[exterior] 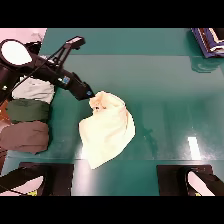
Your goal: Fold the shirts.
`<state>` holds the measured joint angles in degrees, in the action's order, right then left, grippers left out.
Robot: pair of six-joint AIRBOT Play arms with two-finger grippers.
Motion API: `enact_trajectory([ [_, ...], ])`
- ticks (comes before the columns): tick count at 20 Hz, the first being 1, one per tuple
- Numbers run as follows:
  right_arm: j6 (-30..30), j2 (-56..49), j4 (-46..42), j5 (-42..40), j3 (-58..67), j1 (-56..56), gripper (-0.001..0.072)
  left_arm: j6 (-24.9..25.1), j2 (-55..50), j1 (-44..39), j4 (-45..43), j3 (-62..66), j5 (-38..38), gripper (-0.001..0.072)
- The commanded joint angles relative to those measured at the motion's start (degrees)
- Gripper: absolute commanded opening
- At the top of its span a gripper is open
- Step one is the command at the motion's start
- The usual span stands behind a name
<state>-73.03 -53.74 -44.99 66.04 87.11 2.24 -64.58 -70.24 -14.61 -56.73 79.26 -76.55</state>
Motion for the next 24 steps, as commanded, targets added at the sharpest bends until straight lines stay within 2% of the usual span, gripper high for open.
enact_trajectory([
  [1,0.0,0.1,0.0,-0.4,-1.8,0.0,0.0015,-2.5,0.1,7.3,-2.2,-5.2,-0.2,0.0699],
  [4,0.0,-2.1,0.4,-0.1,-1.8,0.0,0.0015,-1.5,0.0,8.9,-1.6,-18.4,1.1,0.0699],
  [8,0.0,-5.9,0.4,0.2,-1.9,-2.3,0.0015,3.6,-0.1,8.9,1.6,-33.3,10.5,0.0699],
  [10,0.0,-7.8,0.4,0.1,-1.8,-4.8,0.0015,5.2,-0.1,8.8,2.6,-36.0,15.3,0.0700],
  [13,0.0,-10.5,0.3,-0.1,-1.9,-7.7,0.0015,11.9,-1.0,8.7,10.6,-36.3,15.9,0.0699],
  [16,0.0,-12.5,0.3,-0.1,-1.9,-9.7,0.0014,12.1,-4.4,8.8,11.5,-36.3,15.3,0.0698],
  [17,0.0,-13.0,0.3,0.0,-1.9,-10.1,0.0015,12.2,-4.8,8.8,11.8,-36.3,14.8,0.0675],
  [18,0.0,-13.6,0.3,0.0,-1.9,-10.7,0.0015,12.4,-4.7,8.8,12.3,-36.3,14.3,0.0406],
  [19,0.0,-14.3,0.2,0.0,-1.9,-11.2,0.0015,12.6,-4.7,8.8,12.9,-36.2,13.8,0.0198],
  [20,0.0,-15.2,0.0,0.0,-1.9,-11.9,0.0015,12.6,-4.6,8.8,13.2,-36.1,13.0,0.0034],
  [22,0.0,-17.9,-3.8,0.7,-1.9,-14.2,0.0015,12.4,-4.5,8.8,8.9,-33.6,9.3,0.0025],
  [24,-0.1,-22.2,-9.8,2.2,-1.8,-18.3,0.0015,9.2,-4.3,8.8,1.4,-28.9,5.1,0.0025],
])
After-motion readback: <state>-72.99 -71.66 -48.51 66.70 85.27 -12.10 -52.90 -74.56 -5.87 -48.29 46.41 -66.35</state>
